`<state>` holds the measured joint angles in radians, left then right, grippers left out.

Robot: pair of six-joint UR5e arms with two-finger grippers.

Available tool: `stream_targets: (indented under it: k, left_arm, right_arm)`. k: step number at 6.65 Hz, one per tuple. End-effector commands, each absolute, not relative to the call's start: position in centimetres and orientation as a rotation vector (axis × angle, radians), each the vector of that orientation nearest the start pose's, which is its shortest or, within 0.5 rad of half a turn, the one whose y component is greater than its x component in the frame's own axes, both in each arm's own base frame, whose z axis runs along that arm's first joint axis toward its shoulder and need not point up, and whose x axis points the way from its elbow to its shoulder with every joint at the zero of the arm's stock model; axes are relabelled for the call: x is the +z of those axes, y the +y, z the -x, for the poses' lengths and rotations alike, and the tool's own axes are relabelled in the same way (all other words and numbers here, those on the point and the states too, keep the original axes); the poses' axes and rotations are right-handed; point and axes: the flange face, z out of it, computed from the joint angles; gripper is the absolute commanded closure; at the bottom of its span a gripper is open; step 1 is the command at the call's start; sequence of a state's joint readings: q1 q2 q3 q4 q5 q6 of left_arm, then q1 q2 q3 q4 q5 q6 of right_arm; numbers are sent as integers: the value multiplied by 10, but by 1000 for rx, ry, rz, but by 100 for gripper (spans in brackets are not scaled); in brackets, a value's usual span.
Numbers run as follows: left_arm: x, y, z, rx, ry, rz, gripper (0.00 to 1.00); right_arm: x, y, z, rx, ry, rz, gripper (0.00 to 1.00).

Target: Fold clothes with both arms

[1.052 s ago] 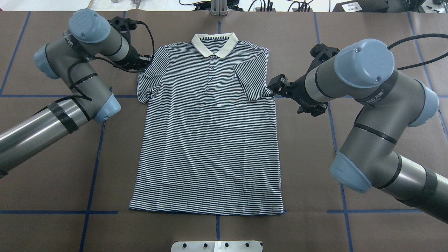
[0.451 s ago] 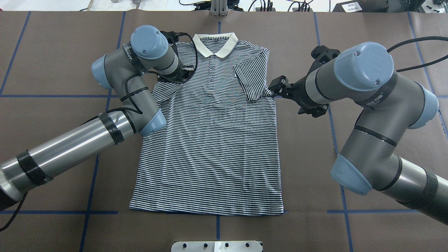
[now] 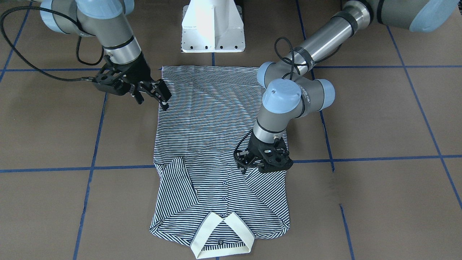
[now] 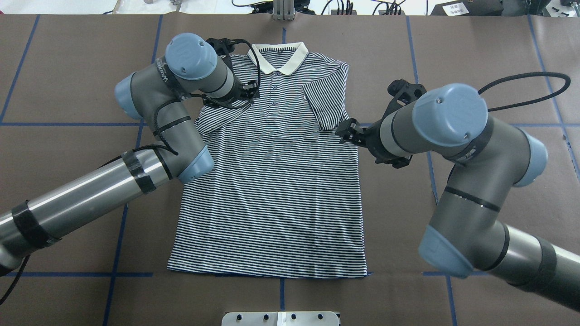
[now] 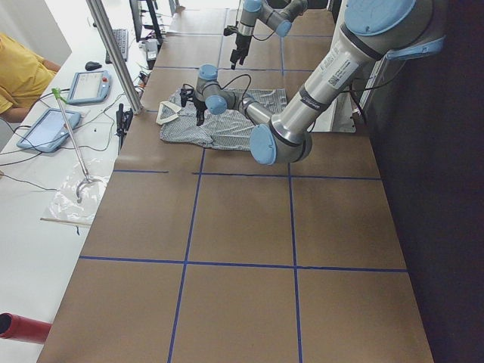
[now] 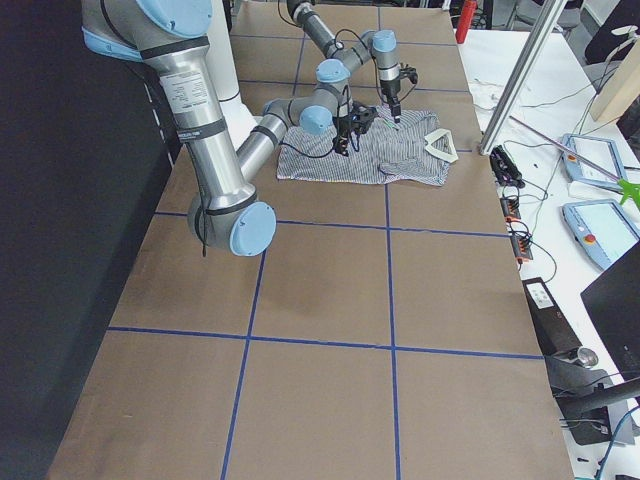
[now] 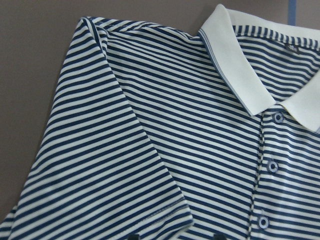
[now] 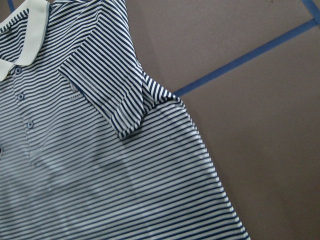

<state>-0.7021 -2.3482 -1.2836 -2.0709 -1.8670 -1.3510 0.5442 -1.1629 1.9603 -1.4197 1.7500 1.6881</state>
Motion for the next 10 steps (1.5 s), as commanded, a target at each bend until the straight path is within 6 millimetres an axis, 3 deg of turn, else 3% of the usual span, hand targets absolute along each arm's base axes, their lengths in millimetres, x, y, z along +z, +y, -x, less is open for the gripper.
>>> stream_targets:
  k: [1,2,3,4,5,7,10]
  left_arm:
    - [244,-485,-494,-283,1135,-126,9]
    - [251,-460,-485,-274,1148,-114,9]
    - [264,-448,-470,-272,1145,-111,9]
    - [266,-447,-470,-271,1144,-107,9]
    - [269,-447,-471,-265,1138,-108,9]
    - [274,-447,-476,-267,1133,-100,9]
    - [274,-444,-479,-263,1133,-98,9]
  right_arm:
    - [244,-287,507,546,-977,-59,0]
    - [249,-223,515,554,-936,-65,0]
    - [260,-160,531,558,-911,-57,0]
    - [268,-116,540,556,-905,-28,0]
    - [268,-112,540,580,-908,-24,6]
    - [308,-141,526,622,-831,-68,14]
    - [311,-163,523,669,-820,-75,18]
